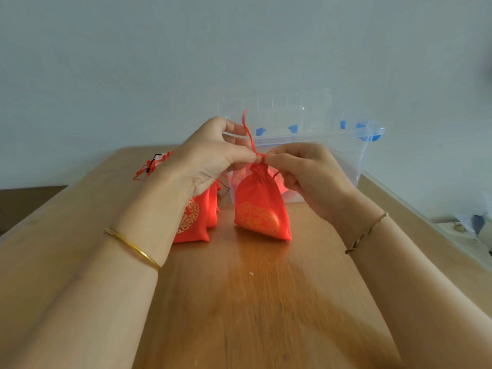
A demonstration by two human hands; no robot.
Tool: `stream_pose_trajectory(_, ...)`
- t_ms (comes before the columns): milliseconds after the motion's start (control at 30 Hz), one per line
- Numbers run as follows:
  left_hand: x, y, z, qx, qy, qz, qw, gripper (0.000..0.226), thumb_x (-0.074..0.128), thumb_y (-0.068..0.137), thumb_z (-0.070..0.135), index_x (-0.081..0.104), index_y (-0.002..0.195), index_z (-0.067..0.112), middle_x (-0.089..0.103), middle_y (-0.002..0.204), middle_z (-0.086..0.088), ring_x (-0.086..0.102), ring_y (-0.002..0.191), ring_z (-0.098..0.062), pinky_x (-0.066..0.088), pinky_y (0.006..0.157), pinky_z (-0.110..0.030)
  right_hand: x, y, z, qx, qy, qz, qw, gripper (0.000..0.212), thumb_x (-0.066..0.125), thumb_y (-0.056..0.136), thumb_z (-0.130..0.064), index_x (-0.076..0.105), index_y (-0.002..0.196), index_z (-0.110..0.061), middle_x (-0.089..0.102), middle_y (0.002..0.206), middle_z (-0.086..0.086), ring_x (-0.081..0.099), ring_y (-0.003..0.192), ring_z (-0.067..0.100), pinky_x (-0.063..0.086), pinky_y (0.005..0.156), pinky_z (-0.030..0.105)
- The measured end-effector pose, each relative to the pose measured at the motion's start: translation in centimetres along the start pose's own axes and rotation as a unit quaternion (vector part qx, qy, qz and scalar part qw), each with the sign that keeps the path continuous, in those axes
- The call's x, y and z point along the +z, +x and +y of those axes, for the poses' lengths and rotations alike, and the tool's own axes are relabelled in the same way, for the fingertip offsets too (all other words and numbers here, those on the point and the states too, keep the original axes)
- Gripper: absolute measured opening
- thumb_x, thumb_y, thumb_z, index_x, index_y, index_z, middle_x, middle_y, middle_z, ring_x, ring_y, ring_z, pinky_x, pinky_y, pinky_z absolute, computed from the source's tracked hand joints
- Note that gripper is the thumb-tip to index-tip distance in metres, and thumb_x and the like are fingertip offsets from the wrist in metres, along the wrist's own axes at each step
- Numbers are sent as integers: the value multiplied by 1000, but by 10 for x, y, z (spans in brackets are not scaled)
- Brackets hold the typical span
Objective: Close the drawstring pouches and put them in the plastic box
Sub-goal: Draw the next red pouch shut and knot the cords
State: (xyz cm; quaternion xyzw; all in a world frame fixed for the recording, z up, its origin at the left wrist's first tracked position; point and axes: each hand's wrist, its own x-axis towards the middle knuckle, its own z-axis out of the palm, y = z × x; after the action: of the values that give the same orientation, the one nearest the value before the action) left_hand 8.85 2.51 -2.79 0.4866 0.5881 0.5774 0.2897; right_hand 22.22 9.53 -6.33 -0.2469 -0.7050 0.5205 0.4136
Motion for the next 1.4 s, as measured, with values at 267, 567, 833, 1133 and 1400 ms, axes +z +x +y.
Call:
stream_pose_trajectory(267,11,-2,1,178,231,70,954,37,66,75,0,42,92,23,54,93,-3,66,78,-25,53,72,-35,-3,2,1,196,264,-69,942,16,54,88,-15,51,72,-13,32,59,-2,26,43,6,22,41,17)
stream_pose_trajectory(567,14,-1,-2,212,274,49,937,22,63,76,-2,63,75,20,45,88,5,68,71,-12,55,77,-31,-6,0,-2,201,272,-76,938,15,53,88,-13,55,73,-11,41,57,-3,29,48,5,26,43,16)
stream_pose_trajectory(833,15,-3,1,232,288,50,928,15,63,79,1,61,77,17,49,91,2,66,69,-8,54,77,-34,-7,1,-2,181,251,-85,947,15,50,87,-11,56,73,-10,42,59,-1,31,50,6,27,46,17)
stream_pose_trajectory(1133,11,-5,3,167,243,-3,956,28,62,76,-3,66,73,24,69,92,-6,69,80,-18,56,78,-40,-10,1,-2,176,254,-62,949,15,54,88,-12,58,73,-10,43,56,-3,32,48,5,28,47,16)
stream_pose_trajectory(1400,13,-3,0,207,249,32,946,10,72,72,2,69,73,11,66,96,-3,65,77,-16,54,77,-33,-11,2,1,107,213,-76,968,21,56,87,-11,53,67,-7,42,54,1,36,47,8,31,47,19)
